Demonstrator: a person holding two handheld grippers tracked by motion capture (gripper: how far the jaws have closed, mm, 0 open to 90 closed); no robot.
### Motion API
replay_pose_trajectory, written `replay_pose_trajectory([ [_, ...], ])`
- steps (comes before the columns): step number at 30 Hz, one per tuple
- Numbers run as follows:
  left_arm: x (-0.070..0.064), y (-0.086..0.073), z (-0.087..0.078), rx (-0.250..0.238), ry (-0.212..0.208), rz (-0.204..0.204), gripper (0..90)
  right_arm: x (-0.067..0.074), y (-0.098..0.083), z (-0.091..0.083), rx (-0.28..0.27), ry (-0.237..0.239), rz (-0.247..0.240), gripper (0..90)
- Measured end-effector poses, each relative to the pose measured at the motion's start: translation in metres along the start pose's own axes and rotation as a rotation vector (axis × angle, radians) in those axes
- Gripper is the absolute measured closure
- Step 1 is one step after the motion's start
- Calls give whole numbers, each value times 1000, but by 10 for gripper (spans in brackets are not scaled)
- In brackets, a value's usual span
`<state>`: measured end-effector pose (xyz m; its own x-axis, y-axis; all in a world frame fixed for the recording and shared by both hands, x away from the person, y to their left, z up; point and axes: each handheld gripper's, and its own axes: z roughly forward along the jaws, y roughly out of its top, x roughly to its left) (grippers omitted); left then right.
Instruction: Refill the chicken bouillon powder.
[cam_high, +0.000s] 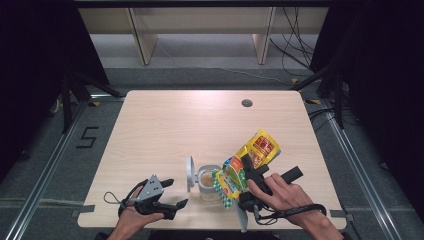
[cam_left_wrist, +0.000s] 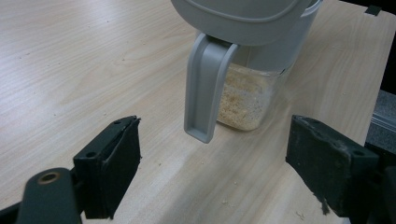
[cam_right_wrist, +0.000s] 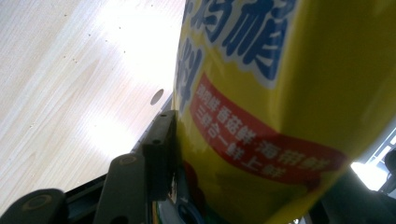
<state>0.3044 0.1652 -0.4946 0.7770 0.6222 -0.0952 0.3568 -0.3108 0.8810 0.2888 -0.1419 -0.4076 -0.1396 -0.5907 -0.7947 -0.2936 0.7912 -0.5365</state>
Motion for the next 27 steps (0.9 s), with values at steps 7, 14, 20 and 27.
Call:
replay_pose_trajectory([
  [7,0,0,0,5,0,7,169,0,0,1,1,-4,-5,517],
  [14,0,0,0,0,-1,2,169,-2,-1,0,5,-6,-10,518],
  [20,1,0,-1,8,1,9,170,0,-1,1,10,3,13,519],
  [27,1,0,0,6,2,6,170,0,-2,0,12,2,7,519],
])
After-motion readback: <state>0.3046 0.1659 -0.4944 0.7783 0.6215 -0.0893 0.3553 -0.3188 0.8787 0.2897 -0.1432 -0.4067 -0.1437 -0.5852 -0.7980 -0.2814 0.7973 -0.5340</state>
